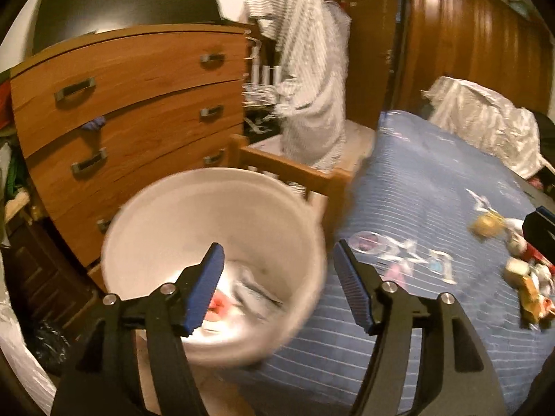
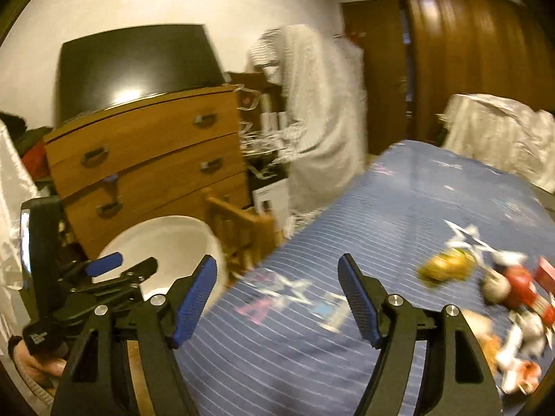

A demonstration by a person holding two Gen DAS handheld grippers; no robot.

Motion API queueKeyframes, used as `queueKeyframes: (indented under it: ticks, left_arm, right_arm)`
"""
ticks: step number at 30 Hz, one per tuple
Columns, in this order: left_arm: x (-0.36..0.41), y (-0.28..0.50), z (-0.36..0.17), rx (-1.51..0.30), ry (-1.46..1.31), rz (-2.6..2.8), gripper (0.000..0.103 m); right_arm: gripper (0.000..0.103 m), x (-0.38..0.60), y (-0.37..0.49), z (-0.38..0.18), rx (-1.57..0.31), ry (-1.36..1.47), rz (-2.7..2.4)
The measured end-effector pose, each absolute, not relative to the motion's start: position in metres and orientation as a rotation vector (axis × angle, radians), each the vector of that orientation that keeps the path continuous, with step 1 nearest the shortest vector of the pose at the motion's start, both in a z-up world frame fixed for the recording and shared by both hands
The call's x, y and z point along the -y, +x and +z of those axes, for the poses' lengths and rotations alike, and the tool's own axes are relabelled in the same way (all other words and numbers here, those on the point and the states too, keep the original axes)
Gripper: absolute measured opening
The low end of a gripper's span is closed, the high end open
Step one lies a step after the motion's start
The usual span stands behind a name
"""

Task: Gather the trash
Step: 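Move both grippers back over the trash on the bed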

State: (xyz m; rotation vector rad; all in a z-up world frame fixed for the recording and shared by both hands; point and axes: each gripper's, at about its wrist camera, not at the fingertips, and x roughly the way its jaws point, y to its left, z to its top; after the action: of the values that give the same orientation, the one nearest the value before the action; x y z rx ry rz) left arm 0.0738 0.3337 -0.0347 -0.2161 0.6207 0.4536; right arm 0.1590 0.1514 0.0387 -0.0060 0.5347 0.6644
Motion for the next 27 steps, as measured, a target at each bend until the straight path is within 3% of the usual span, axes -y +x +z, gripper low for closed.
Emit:
queueKeyframes:
  ticks: [18,27]
  left_arm:
    - [-0.143,0.123,-0.059,-0.723,-0.067,0.099,0.07]
    - [-0.069,0.136,-0.076,-0.78,-0.003,-0.017,0.073]
  right_arm:
    - [0.074,0.169,0.14,-0.035,-0.633,0.174,0.228]
    - [0.074,0.235,0.134,-0.078,-0.693,0.202,0.158]
